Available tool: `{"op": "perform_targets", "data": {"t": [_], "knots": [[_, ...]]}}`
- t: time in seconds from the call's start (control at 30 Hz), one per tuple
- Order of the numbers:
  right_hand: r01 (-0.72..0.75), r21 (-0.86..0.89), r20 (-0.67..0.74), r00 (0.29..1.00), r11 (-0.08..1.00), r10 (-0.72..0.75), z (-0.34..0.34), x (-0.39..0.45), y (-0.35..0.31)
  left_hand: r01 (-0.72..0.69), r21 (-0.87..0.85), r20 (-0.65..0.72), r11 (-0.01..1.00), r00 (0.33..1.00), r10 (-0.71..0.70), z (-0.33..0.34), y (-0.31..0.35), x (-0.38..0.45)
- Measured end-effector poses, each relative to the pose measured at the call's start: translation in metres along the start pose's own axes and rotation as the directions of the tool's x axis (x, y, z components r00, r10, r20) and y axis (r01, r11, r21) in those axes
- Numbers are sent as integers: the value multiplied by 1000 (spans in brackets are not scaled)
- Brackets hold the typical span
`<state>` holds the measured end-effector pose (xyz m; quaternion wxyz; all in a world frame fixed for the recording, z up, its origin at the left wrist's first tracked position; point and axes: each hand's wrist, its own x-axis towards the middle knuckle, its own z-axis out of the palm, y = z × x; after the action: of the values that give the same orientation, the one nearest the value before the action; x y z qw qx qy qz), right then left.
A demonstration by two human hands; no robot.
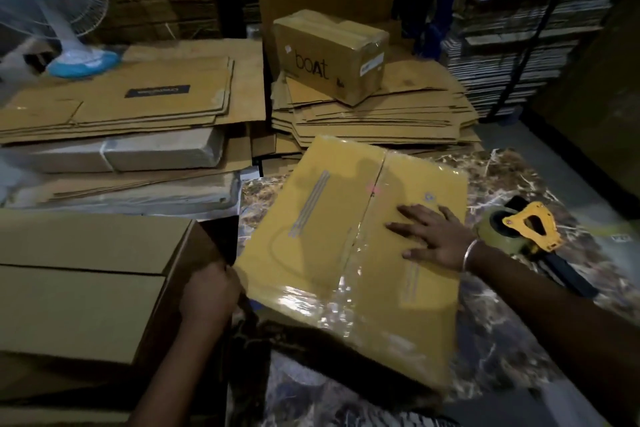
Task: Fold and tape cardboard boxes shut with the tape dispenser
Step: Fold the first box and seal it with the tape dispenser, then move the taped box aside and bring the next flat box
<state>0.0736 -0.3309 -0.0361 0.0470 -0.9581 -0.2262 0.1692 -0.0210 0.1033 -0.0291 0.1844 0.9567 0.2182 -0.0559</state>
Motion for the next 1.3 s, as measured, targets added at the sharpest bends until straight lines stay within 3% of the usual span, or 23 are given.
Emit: {"op": "perform_targets", "data": {"t": [0.13,0.23,0.27,0.33,0.4,0.5,0.6,0.73,0.97,1.2,1.3], "knots": [[-45,56,23,999,997,44,-18,2,24,-83,-10,110,996,990,84,14,15,-48],[-171,110,-108,977,979,183,-3,-9,16,-144,-42,77,989,986,147,18,28,-57],[-228,177,-179,949,957,259,6,-13,12,-183,-7,56,983,982,183,15,34,-57],[-340,334,-292,850,879,439,22,-21,6,-34,14,120,999,992,32,12,46,-49],[-439,459,-315,732,772,604,30,-32,-2,68,29,192,997,979,-72,13,56,-36],[-530,602,-243,591,598,769,37,-45,-5,66,-106,289,992,957,-32,18,78,-10],[-503,752,-126,524,426,842,43,-54,-3,47,-282,290,958,956,39,30,97,10],[-491,797,-59,517,352,854,40,-61,-5,63,-345,206,936,979,10,26,119,5],[-555,707,-109,527,439,843,27,-60,0,83,-338,128,938,991,-42,21,127,1],[-493,703,-176,578,513,797,-64,-71,34,42,-396,4,917,999,-44,-25,189,-9],[-380,769,-238,576,514,782,-109,-89,69,2,-418,-67,908,997,-33,-50,239,-27]]}}
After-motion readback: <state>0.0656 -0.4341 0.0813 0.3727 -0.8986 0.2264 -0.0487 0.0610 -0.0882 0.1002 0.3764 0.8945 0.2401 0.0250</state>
